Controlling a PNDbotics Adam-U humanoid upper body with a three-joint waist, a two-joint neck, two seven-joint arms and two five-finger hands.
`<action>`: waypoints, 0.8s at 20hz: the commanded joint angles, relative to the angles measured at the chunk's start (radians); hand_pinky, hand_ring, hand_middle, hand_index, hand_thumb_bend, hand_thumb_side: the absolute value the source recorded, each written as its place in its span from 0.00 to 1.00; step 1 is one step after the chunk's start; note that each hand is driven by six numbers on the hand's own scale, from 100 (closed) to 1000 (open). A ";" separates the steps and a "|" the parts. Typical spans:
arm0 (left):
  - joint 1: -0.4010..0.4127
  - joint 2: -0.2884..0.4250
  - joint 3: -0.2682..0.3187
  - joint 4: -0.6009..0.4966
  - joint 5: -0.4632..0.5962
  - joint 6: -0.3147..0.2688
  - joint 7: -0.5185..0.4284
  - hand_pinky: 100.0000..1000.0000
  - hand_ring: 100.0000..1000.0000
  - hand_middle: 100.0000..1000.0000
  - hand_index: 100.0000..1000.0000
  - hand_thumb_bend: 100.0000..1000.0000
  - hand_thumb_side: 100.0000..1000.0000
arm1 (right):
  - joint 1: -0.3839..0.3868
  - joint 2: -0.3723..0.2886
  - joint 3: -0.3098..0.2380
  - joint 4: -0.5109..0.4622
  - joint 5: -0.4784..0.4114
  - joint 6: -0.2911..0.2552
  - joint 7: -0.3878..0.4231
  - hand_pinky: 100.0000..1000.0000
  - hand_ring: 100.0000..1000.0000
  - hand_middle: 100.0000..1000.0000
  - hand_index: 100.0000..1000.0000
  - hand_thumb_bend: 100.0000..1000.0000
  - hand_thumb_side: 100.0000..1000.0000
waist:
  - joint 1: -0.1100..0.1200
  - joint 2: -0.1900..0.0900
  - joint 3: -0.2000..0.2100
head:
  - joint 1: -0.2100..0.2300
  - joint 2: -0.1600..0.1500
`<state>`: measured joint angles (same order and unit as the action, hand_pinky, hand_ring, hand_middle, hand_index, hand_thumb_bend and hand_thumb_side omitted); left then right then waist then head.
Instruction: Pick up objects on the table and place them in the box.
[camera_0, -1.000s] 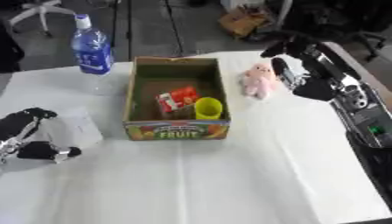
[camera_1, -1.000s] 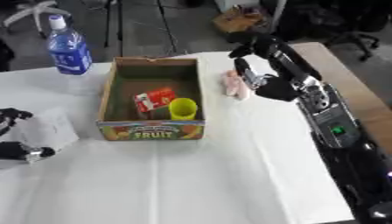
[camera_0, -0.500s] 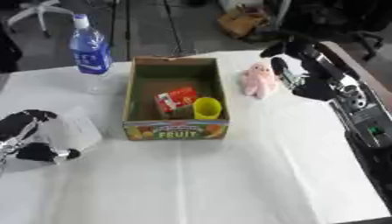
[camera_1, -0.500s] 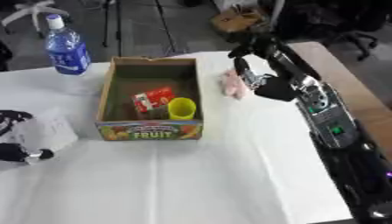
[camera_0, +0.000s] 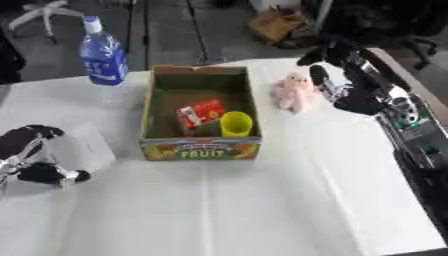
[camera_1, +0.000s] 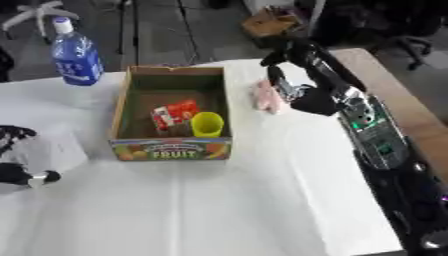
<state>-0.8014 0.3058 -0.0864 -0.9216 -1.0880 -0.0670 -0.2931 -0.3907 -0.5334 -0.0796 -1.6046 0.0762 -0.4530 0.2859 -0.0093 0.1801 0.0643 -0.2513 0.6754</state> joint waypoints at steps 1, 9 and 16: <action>-0.029 0.027 0.002 -0.059 0.033 0.000 -0.033 0.54 0.44 0.47 0.84 0.52 0.38 | -0.009 -0.017 -0.010 -0.008 -0.005 -0.002 0.003 0.74 0.69 0.81 0.92 0.05 0.44 | 0.001 -0.025 0.002 | -0.003 -0.002; -0.029 0.033 0.012 -0.151 0.111 0.022 -0.052 0.54 0.42 0.45 0.84 0.51 0.39 | -0.006 -0.018 -0.011 -0.006 -0.010 -0.001 0.005 0.74 0.69 0.81 0.92 0.06 0.44 | 0.004 -0.037 0.002 | -0.007 -0.001; -0.062 -0.016 0.008 -0.187 0.136 0.030 -0.029 0.54 0.42 0.45 0.84 0.50 0.40 | -0.003 -0.014 -0.008 -0.004 -0.012 -0.001 0.008 0.74 0.69 0.81 0.92 0.06 0.44 | 0.003 -0.043 -0.003 | -0.003 0.002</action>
<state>-0.8331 0.2876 -0.0831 -1.0850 -0.9571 -0.0366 -0.3281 -0.3859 -0.5332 -0.0797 -1.6009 0.0711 -0.4521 0.2898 -0.0062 0.1579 0.0621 -0.2554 0.6765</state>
